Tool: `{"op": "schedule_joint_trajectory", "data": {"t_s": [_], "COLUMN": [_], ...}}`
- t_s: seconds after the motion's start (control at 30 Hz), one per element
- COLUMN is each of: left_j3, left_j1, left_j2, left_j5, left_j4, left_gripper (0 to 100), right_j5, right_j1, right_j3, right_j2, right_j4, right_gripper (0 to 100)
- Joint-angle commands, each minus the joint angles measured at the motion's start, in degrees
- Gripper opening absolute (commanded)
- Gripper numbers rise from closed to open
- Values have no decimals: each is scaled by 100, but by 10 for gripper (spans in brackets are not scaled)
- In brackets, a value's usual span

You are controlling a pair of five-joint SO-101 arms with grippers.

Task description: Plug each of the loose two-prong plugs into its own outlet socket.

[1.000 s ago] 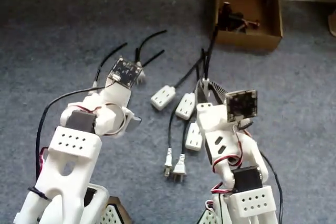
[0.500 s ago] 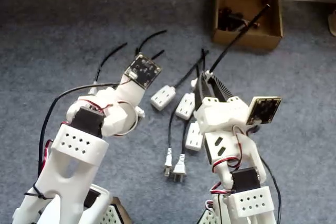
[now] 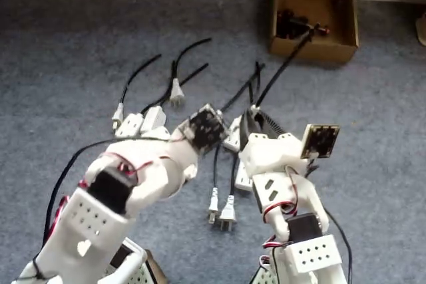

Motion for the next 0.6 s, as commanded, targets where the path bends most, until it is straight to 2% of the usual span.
{"op": "schedule_joint_trajectory", "data": {"t_s": [0.0, 0.2, 0.4, 0.57], "left_j3": [356, 1622, 1982, 2246], "left_j1": [110, 119, 110, 75], "left_j2": [-1015, -2000, -2018, -1754], "left_j5": [-229, -229, -220, -220], "left_j4": [-290, -1477, -1908, -2347], "left_gripper": [95, 95, 95, 95], "right_j5": [-88, -105, -70, -79], "right_j1": [-426, -787, -813, -831], "right_j3": [-92, -92, 426, 936], "right_j2": [-145, -145, -145, -145], "right_j4": [-145, -268, -1798, -2545], "right_gripper": [6, 6, 6, 5]}}
